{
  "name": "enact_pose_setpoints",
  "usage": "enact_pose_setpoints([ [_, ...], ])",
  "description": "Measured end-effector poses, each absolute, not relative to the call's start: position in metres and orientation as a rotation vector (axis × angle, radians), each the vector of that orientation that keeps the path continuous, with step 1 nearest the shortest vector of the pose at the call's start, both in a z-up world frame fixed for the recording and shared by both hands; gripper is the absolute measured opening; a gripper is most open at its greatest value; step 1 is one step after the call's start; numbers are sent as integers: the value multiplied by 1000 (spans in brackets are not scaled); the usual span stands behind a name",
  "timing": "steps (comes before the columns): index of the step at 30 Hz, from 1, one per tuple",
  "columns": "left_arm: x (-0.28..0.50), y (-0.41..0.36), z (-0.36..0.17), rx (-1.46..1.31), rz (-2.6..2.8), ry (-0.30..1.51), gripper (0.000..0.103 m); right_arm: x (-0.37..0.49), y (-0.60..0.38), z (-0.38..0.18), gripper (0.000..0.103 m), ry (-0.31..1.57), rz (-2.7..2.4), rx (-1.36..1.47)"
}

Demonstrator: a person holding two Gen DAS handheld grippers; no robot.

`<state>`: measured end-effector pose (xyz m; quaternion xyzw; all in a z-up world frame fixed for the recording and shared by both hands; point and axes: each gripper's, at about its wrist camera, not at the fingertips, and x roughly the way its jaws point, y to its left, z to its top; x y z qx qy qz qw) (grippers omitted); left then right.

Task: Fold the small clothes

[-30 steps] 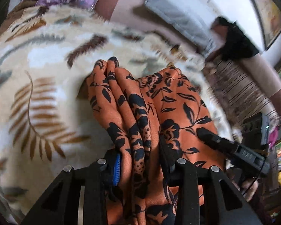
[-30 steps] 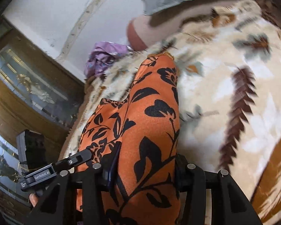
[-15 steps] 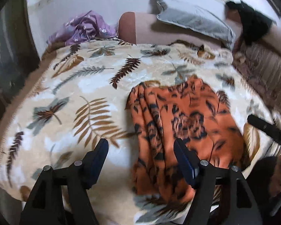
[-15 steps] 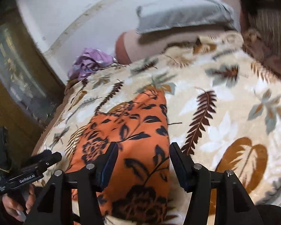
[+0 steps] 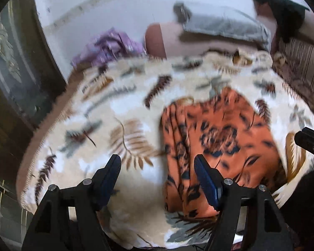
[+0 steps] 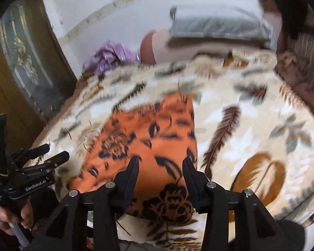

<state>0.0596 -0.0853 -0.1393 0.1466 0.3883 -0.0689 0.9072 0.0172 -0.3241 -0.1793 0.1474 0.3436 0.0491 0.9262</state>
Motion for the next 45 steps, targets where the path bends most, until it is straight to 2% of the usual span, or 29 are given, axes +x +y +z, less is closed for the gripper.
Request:
enact_pose_setpoints([
  [5,47,-93,-106,285,-127,741,77,-6,-324,-144,53,626,67,277],
  [8,42,-96,-89,274,-114,716,87,-17,-324,-128,54,603,60,278],
  [15,29,-95,-56,256,-69,639,92,-33,-320,-104,54,557,45,259],
  [45,24,-82,-42,202,-8,630,94,-39,-302,-94,55,525,31,235],
])
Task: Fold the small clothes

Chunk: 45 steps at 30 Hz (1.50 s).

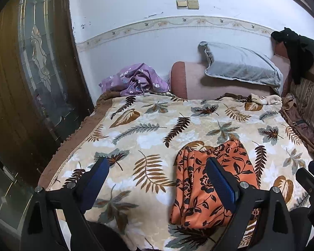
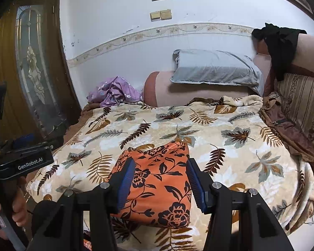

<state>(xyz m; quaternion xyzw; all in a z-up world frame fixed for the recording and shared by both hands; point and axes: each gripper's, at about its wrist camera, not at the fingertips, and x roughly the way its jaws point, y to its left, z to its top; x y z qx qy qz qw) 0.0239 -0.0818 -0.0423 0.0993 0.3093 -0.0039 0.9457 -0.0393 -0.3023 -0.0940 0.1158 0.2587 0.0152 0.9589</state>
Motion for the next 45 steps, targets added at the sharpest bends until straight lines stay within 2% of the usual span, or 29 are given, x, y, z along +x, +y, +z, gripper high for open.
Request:
enact_pose_setpoints([
  [27,33,-73,-56,200,10,668,94,-28,-292,-113,55,590,26,237],
  [45,27,-63,-47,184,7,655,94,-30,-276,-104,55,589,17,206],
])
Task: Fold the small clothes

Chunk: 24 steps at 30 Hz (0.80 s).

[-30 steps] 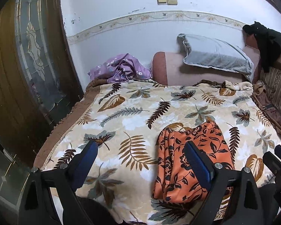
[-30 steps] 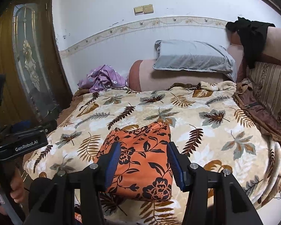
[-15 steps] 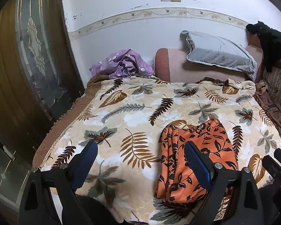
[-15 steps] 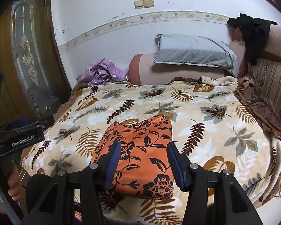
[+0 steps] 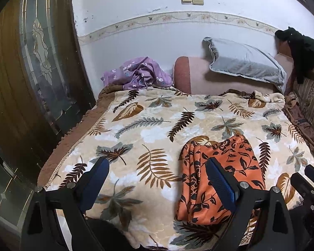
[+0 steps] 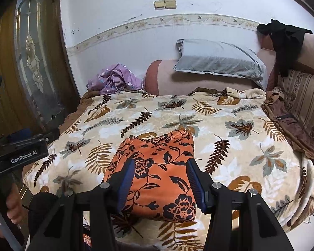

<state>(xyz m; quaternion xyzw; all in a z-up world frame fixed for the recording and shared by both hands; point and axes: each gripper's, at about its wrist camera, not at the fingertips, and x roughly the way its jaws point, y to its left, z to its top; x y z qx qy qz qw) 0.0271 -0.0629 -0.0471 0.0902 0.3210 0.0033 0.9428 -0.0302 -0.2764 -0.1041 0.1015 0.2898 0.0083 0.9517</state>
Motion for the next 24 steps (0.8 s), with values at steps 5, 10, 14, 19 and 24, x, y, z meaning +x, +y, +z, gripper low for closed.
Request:
enact_pose_setpoints([
  [5,20,-62,-38,185,0,634,94,-35,-273,-96,55,573,12,194],
  [10,10,-59,-26,184,-6,608,94,-42,-268,-86,55,552,11,183],
  [14,2,-56,-15,170,-11,593,94,-49,-267,-78,55,533,10,178],
  [19,-7,-56,-3,158,-17,583,94,-56,-267,-68,55,507,12,176],
  [24,-8,-58,3,158,-21,573,94,-54,-265,-66,55,508,20,175],
])
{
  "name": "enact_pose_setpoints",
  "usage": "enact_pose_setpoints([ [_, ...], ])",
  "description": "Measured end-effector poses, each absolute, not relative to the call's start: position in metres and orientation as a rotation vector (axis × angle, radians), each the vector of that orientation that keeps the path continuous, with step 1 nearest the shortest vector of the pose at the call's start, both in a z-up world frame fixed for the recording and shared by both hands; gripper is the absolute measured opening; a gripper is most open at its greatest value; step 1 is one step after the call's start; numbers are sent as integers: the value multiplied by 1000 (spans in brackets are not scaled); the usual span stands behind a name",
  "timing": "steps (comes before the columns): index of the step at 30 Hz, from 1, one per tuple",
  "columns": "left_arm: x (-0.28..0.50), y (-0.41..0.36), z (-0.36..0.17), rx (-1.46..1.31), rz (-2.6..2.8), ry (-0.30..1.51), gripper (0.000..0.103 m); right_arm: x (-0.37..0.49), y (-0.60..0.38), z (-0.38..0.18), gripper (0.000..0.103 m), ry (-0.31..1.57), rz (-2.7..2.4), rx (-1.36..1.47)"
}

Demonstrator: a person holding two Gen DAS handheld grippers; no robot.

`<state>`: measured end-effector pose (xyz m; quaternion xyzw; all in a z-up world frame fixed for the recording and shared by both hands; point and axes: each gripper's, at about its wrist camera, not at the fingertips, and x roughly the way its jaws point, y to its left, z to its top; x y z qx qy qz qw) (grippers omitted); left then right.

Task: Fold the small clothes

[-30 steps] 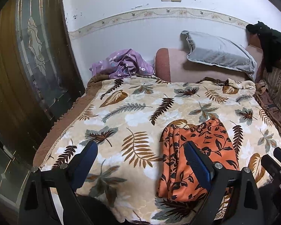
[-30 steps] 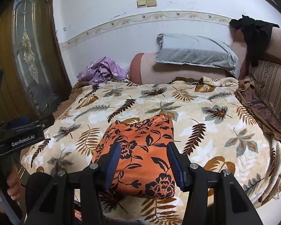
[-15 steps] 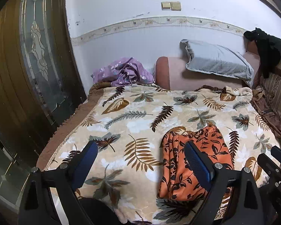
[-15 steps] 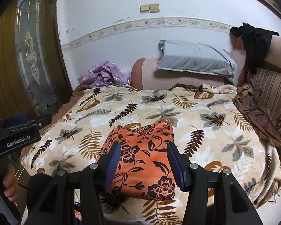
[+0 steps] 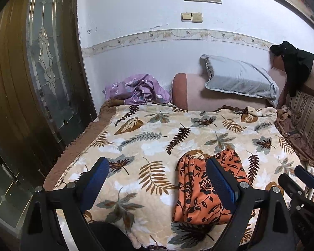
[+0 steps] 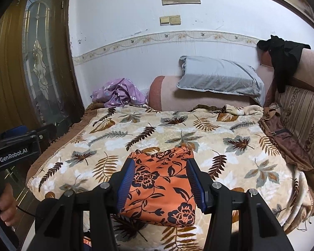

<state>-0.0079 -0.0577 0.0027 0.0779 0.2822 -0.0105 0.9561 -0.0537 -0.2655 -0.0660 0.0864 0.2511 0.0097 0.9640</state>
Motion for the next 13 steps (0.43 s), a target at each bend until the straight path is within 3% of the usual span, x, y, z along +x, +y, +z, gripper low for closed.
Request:
enact_pose_setpoints([
  [13,28,-60,-8,154,-52,610,94,-7,-270,-82,55,569,31,169],
])
